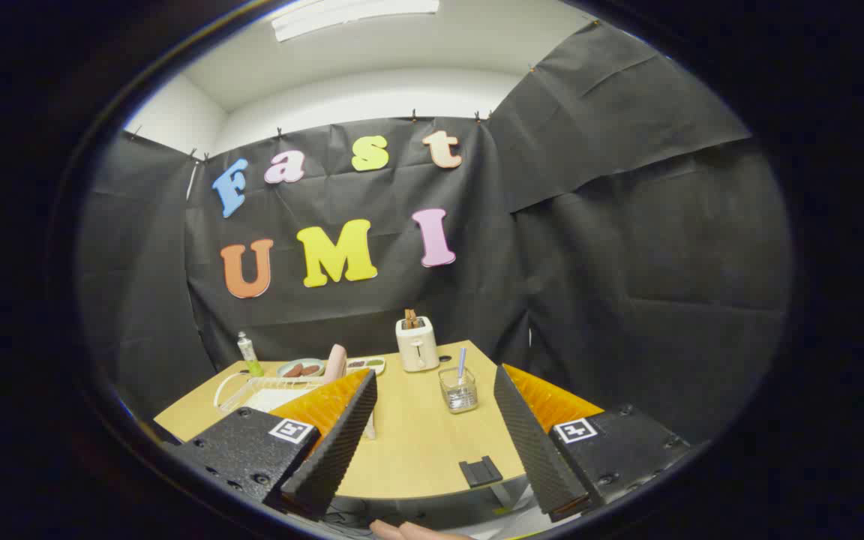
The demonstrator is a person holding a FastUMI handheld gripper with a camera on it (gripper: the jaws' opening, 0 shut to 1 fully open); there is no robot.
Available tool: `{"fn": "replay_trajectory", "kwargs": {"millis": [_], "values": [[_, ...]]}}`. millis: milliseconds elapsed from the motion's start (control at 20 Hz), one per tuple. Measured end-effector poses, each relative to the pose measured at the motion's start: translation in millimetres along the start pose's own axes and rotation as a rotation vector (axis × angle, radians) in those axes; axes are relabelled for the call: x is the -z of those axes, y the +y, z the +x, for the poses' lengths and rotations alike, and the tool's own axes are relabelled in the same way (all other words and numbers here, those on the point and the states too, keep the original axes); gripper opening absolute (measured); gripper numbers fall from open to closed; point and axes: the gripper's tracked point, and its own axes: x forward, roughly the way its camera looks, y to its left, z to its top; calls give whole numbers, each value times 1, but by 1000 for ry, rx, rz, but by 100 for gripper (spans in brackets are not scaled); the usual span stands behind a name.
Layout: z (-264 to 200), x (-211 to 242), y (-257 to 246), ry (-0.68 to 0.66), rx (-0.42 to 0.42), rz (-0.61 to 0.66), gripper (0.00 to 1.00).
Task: Take the plate from the dish rack, then take the spoon from the basket and place it into the plate.
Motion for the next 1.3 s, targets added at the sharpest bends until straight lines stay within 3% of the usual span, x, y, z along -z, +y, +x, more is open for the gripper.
{"fn": "replay_trajectory", "kwargs": {"millis": [700, 1000, 1300], "values": [[5, 4, 16, 31, -30, -28, 100], [58, -2, 35, 104, -40, -65, 100], [138, -13, 84, 299, -79, -91, 100]]}}
